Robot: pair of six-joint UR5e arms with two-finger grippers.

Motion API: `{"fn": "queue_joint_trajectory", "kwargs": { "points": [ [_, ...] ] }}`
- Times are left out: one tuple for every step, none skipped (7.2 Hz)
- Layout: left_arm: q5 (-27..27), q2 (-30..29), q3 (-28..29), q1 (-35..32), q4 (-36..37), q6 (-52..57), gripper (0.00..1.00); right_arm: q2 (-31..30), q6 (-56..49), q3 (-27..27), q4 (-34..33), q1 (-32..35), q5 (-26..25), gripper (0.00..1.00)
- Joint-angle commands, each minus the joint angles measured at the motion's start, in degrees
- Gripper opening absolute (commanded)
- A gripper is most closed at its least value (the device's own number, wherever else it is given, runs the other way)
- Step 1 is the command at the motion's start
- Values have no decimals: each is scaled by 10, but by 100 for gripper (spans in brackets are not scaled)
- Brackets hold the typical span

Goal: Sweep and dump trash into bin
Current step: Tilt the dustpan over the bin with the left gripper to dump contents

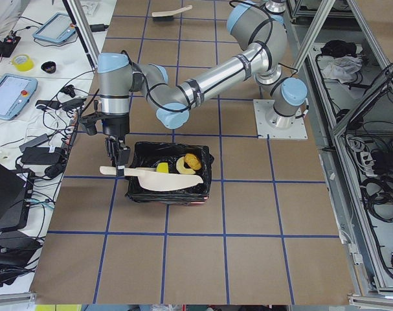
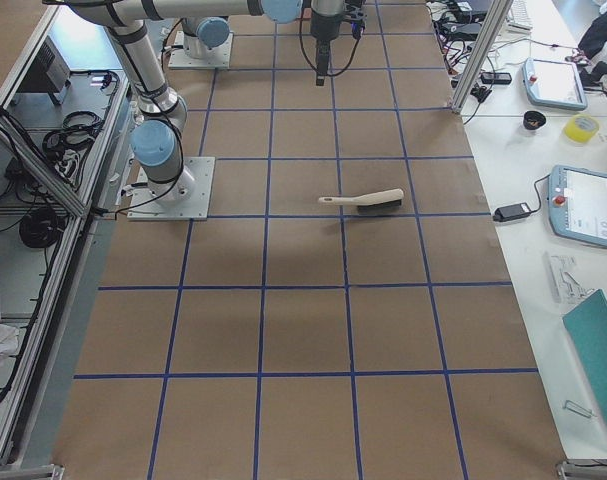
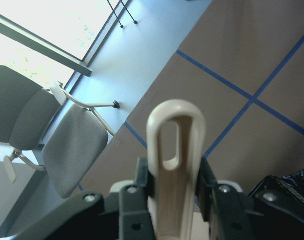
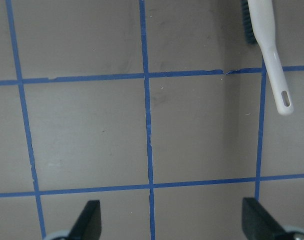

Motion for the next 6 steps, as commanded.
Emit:
{"fn": "queue_joint_trajectory", "kwargs": {
  "points": [
    [52, 20, -59, -46, 151, 79, 0, -12, 0, 5, -1, 20, -15, 100],
    [67, 27, -79, -56, 185, 98, 0, -25, -2, 5, -2, 19, -14, 100],
    [69, 31, -91, -65, 211, 105, 0, -29, -2, 5, -5, 20, -13, 100],
    [90, 30, -109, -66, 222, 104, 0, -28, 1, 5, -12, 20, -13, 100],
    [91, 37, -127, -68, 241, 110, 0, -26, 1, 6, -30, 19, -17, 100],
    [91, 37, -129, -70, 250, 131, 0, -27, 1, 6, -32, 18, -17, 100]
  ]
}}
